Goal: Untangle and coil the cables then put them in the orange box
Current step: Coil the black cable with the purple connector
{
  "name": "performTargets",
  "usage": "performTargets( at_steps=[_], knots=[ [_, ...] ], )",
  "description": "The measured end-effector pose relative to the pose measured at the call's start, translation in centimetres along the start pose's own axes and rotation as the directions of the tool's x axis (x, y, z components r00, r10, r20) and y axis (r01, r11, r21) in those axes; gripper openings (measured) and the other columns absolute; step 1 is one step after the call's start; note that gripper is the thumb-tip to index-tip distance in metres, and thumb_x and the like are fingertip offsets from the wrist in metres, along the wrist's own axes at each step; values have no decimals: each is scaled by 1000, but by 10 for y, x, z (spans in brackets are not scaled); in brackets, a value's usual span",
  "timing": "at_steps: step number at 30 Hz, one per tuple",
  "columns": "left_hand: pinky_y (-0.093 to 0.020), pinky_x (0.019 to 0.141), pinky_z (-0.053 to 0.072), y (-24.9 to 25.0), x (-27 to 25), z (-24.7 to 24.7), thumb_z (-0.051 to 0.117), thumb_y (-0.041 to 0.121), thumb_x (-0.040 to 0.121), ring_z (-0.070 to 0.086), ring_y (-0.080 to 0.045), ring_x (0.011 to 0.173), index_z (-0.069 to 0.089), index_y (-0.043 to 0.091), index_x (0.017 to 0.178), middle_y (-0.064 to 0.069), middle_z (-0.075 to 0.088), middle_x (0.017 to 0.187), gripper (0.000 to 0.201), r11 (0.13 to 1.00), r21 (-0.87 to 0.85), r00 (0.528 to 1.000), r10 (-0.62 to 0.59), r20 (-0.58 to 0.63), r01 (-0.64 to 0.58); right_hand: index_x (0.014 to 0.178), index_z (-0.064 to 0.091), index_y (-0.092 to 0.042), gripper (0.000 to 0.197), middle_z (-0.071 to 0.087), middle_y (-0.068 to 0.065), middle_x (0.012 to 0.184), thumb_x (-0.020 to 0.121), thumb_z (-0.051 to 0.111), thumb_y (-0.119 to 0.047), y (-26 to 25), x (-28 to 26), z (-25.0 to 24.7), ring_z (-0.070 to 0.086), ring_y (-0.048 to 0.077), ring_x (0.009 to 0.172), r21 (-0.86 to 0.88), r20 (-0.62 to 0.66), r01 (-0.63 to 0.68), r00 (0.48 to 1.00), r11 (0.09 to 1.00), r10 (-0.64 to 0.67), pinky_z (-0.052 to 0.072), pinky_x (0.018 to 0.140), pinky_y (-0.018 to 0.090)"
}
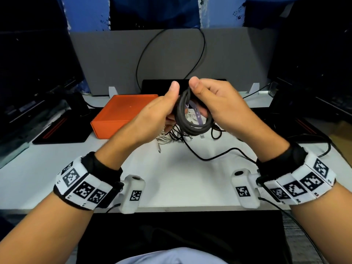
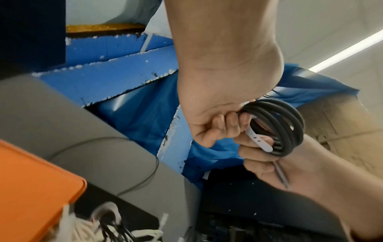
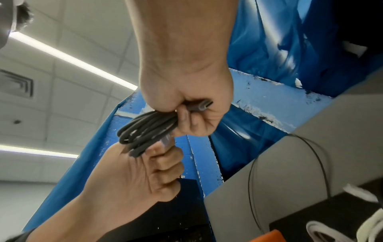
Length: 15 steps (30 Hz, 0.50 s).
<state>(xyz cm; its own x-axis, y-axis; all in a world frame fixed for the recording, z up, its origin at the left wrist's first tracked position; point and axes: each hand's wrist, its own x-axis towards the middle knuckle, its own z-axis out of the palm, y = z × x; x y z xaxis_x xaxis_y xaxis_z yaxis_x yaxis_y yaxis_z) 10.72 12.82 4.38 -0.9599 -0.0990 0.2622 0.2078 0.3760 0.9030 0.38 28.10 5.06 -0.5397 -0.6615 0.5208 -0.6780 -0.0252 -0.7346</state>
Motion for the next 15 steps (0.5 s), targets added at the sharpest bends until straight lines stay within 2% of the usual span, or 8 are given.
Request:
performTargets(
  at_steps=[2,3,5,7,9,11,13,15],
  knots=[
    [-34,60,33,1,1,0,32,51,106,40,-23,65,68,24,84,-1,61,77,51,969,-226,993,-88,74,103,88,57,8,63,48,-2,56,106,44,-50,3,1,0,41,12,52,65,-43,-14,999,998,16,34,51,24],
    [-34,59,31,2,1,-2,34,45,107,35,-20,62,66,22,85,-1,55,74,46,941,-306,985,-110,134,147,92,58,10,64,48,-2,57,107,43,-50,5,2,1,41,11,53,80,-60,-6,998,997,11,35,51,23],
    [-31,56,30,3,1,-7,37,38,105,29,-13,56,67,20,82,2,40,70,41,868,-438,961,-136,241,233,94,59,10,61,50,-2,58,107,43,-48,6,1,3,43,11,54,93,-88,21,996,995,-13,37,53,23],
    [-28,53,31,3,2,-11,40,35,102,30,-11,53,66,18,83,3,34,72,36,799,-527,938,-125,322,288,92,59,9,58,50,-5,58,108,44,-45,4,0,5,45,10,56,101,-119,45,992,994,-33,39,55,22],
    [-25,51,32,3,1,-14,41,32,100,35,-9,50,64,16,87,4,33,73,31,744,-586,922,-102,375,320,92,57,9,56,51,-4,59,108,44,-43,1,0,5,48,13,58,119,-128,64,991,991,-49,41,57,23],
    [-24,50,41,3,0,-14,43,27,98,40,-8,47,63,14,88,2,32,75,27,719,-610,911,-79,406,334,87,55,4,51,52,-1,61,107,44,-41,-3,-2,6,51,16,60,129,-115,81,991,988,-66,42,59,25],
    [-29,54,52,5,0,-11,46,22,95,42,-8,45,65,11,91,-2,28,79,23,734,-604,917,-66,394,312,83,53,-7,38,51,-6,60,107,46,-35,-6,-4,5,48,9,57,100,-101,111,990,989,-101,40,57,19],
    [-34,59,59,6,2,-13,46,20,96,41,-9,44,64,6,102,-6,23,80,23,776,-567,943,-105,316,276,84,56,-11,30,53,-11,61,105,54,-31,-9,-6,-1,45,2,55,35,-94,143,986,989,-139,38,56,15]
  ],
)
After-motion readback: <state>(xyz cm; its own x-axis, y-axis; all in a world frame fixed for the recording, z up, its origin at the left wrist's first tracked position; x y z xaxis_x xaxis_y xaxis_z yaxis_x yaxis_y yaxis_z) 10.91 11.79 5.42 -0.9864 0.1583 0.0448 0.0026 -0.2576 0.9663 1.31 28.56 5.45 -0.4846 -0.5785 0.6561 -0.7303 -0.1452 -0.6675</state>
